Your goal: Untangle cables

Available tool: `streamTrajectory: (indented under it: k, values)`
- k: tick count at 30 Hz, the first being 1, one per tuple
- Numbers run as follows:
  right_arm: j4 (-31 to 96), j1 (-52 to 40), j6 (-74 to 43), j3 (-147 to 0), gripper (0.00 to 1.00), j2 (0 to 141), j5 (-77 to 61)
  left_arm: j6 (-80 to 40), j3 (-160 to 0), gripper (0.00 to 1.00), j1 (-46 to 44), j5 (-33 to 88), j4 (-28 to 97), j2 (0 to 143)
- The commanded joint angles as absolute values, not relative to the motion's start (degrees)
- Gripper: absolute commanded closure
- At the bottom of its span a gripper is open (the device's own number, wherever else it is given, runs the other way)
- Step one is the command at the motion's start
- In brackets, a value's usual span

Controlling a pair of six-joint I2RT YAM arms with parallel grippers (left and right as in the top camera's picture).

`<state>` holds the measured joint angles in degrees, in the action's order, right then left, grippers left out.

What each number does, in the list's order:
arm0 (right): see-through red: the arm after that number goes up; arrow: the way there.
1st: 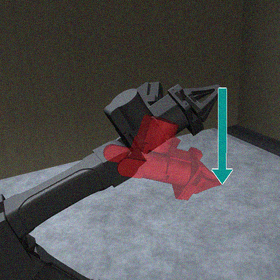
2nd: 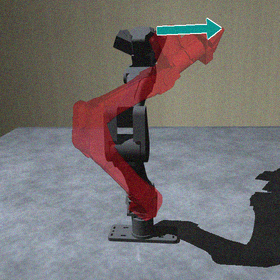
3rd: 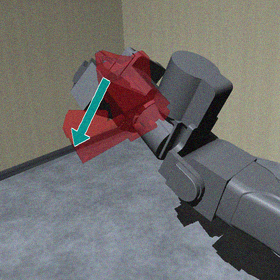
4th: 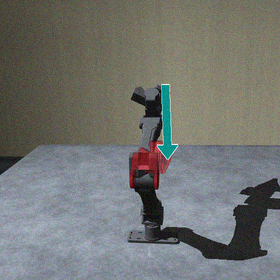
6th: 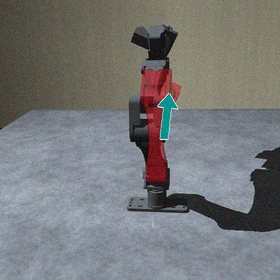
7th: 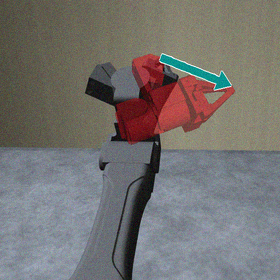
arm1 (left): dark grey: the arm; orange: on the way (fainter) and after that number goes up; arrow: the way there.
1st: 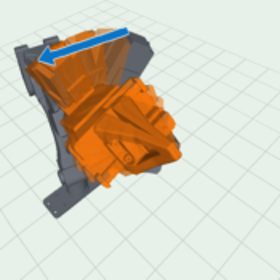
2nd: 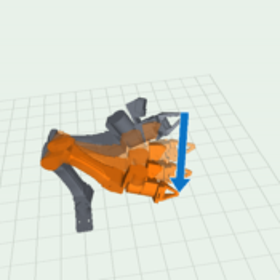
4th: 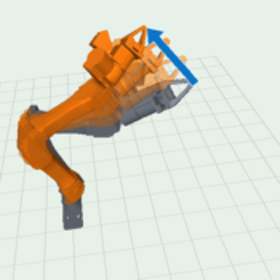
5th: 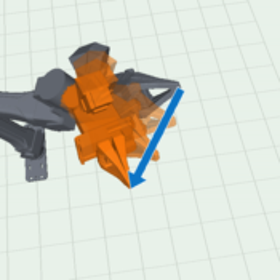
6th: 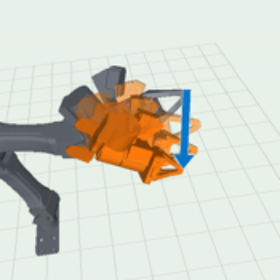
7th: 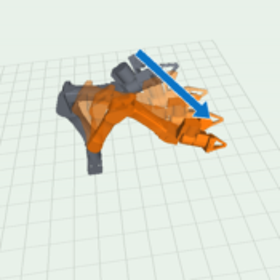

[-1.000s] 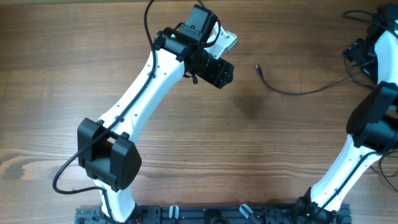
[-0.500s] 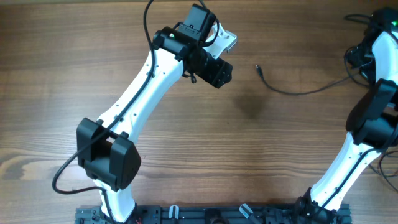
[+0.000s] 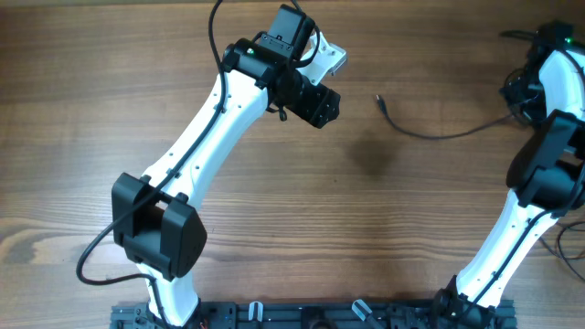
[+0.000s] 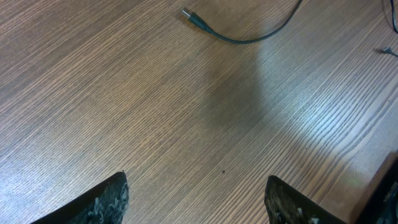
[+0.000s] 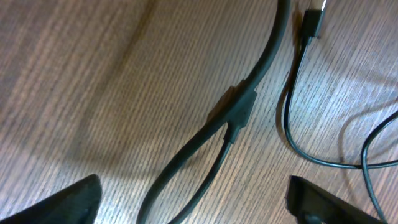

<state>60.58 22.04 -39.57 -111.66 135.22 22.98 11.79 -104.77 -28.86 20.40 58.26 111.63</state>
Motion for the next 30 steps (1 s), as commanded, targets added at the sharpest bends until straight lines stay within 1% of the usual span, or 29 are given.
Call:
streamTrajectory:
  k: [1,8,12,18,22,26,30]
  values:
    - [60.29,22.02,-40.49,-109.06,0.96,136.53,24.32,13.08,-105.67,0.28,-28.47,19.94,58.08,109.47]
    - [59.18,22.02,-38.33,-109.65,0.96,133.67,22.46,13.08,-105.67,0.28,-28.47,19.94,58.02,109.47]
    - [54.08,22.04,-31.59,-110.85,0.96,127.46,17.15,13.08,-105.67,0.27,-28.47,19.94,57.84,109.47]
    - [53.67,22.39,-25.3,-119.44,0.96,120.79,17.04,13.08,-105.67,0.27,-28.47,20.1,57.69,109.47]
    - [56.29,23.73,-23.92,-129.84,0.96,119.96,17.02,13.06,-105.67,0.27,-28.49,20.12,57.67,109.47]
    - [55.96,26.63,-22.52,-136.53,0.96,119.94,18.96,13.06,-105.67,0.27,-28.47,20.1,57.67,109.47]
    - [53.58,31.51,-21.06,-137.32,0.96,119.94,24.47,13.04,-105.67,0.27,-28.49,21.28,57.69,109.47]
